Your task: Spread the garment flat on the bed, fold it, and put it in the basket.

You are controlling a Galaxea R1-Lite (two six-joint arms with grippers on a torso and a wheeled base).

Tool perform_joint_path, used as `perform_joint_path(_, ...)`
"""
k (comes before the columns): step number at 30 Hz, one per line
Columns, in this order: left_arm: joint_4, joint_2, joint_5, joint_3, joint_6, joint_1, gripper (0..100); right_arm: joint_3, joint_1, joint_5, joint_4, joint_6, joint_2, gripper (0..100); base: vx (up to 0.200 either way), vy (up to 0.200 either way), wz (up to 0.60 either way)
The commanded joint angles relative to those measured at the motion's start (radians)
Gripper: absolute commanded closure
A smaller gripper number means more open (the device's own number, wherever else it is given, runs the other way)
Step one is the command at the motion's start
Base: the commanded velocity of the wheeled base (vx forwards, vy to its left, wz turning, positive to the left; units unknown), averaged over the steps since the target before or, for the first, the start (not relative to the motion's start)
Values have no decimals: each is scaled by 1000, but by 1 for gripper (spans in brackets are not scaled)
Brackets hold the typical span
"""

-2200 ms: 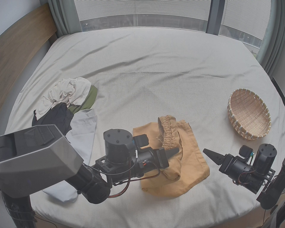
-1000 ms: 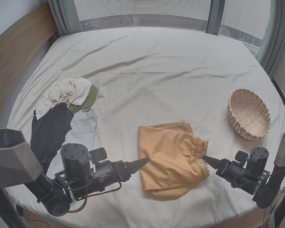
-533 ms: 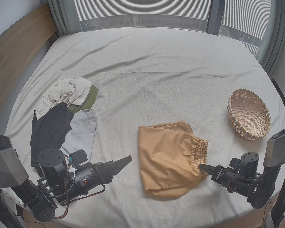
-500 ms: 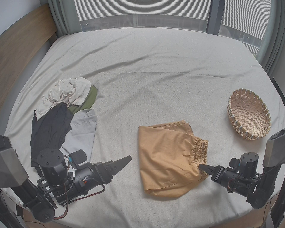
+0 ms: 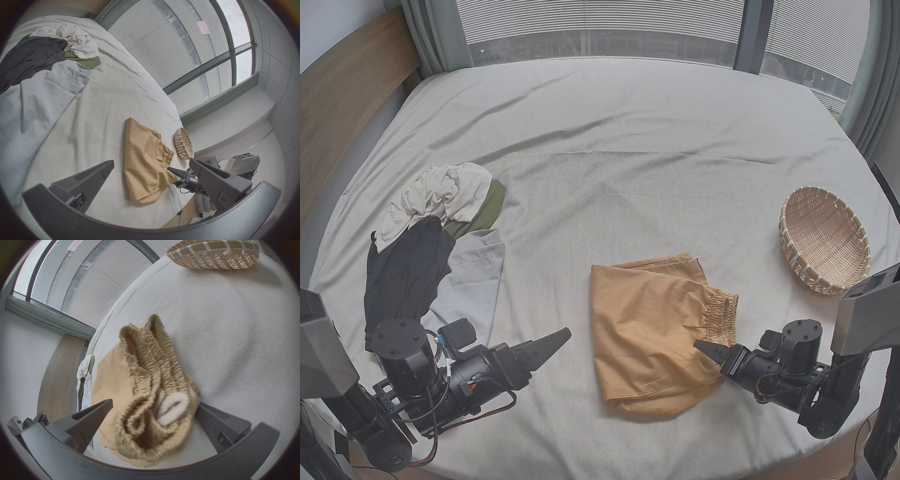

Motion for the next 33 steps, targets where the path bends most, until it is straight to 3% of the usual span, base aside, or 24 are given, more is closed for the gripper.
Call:
perform_joint_path(1, -1, -1, 1, 10, 0, 1, 0, -26, 13, 0, 0, 1, 10, 0, 0, 0, 0)
perform_joint_path(6, -1, 0, 18, 15, -2, 0, 0, -46, 13, -3, 0, 7, 8, 0, 0, 0, 0)
perform_joint_path(7, -1, 0, 20, 15, -3, 1, 0, -46, 15, -3, 0, 16, 7, 100, 0, 0, 0)
perform_joint_path(18, -1, -1, 21, 38, -21, 1, 0, -20, 29, 9, 0, 51, -52, 100, 0, 0, 0)
perform_joint_path(33, -2, -4, 41, 47, -23, 1, 0, -9, 61, 167, 4, 74, -371, 100, 0, 0, 0)
